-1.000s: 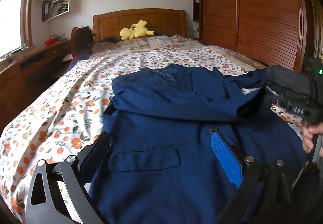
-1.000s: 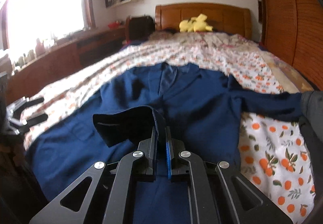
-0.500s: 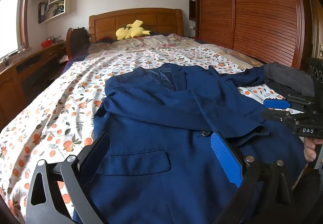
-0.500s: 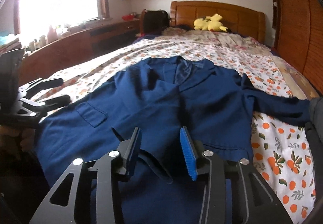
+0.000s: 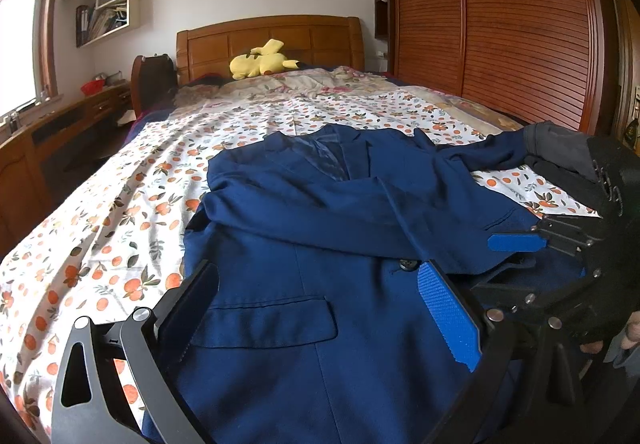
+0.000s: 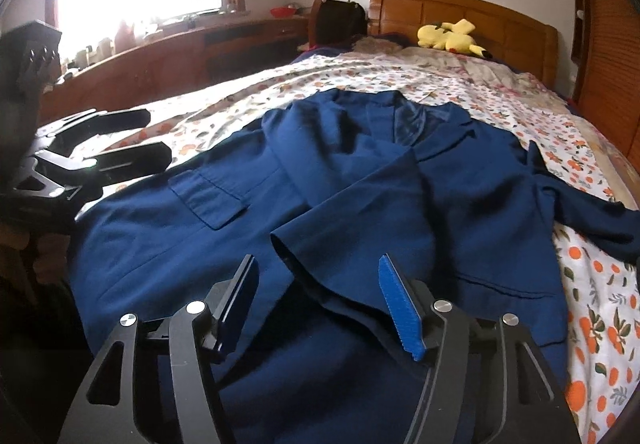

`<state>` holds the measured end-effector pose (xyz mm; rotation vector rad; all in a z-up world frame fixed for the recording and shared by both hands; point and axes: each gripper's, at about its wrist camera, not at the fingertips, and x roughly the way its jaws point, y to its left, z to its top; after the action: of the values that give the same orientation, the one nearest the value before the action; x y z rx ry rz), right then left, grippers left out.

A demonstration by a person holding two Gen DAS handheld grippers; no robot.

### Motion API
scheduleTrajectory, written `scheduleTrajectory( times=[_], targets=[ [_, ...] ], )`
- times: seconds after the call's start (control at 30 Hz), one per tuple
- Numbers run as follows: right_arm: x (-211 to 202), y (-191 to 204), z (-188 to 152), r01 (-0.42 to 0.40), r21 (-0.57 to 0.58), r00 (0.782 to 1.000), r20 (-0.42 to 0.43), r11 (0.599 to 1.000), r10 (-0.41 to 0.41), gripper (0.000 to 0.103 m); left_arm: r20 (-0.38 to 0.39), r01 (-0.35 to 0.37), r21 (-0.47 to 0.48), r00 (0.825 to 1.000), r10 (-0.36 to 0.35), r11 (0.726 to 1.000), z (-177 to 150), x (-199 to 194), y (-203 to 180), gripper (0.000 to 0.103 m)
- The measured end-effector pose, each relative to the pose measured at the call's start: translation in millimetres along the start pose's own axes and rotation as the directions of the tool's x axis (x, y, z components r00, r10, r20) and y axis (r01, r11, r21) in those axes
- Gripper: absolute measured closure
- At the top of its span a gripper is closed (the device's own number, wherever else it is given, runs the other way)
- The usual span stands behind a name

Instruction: Fold large clothes

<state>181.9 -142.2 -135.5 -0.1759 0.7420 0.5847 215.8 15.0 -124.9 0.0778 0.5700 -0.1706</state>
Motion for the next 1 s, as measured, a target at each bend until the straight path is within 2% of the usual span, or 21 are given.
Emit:
scheduleTrajectory(
  times=[0.17,0.4,0.5,0.53,0.57,0.77,1.0],
  targets=[
    [15,5,3,0.003,-0.009,1.000,-0.021,1.000,-0.004,0.037,-0.001,0.000,0.001,1.000,0.000,1.000,0,0,0,0.003],
    [36,6,3,0.045,-0.014,0.997,-0.066,0.999,-0.046,0.039,-0.001,-0.003,0.003,1.000,0.003,1.000,0,1,0,0.003],
    [36,1,1,0.055,0.000,0.996,-0.071,0.999,-0.054,0.072,-0.002,-0.002,0.001,1.000,0.002,1.000,-1,1,0,0.003],
    [34,-1,0,0.040,0.004,0.997,-0.064,0.999,-0.040,0.090,0.000,-0.002,0.000,1.000,0.002,1.000,-1,1,0,0.003],
    [30,-2,1,0.039,0.002,0.998,-0.052,0.999,-0.039,0.098,0.000,-0.002,0.001,1.000,0.002,1.000,-1,1,0,0.003],
    [-11,-20,7,0.055,0.058,0.997,0.051,0.997,-0.058,0.098,0.002,-0.003,-0.001,1.000,0.003,1.000,-1,2,1,0.003],
    [-64,-53,14,0.071,0.161,0.981,0.167,0.984,-0.098,0.098,0.003,-0.004,-0.002,1.000,0.004,1.000,-2,3,1,0.003]
  ],
)
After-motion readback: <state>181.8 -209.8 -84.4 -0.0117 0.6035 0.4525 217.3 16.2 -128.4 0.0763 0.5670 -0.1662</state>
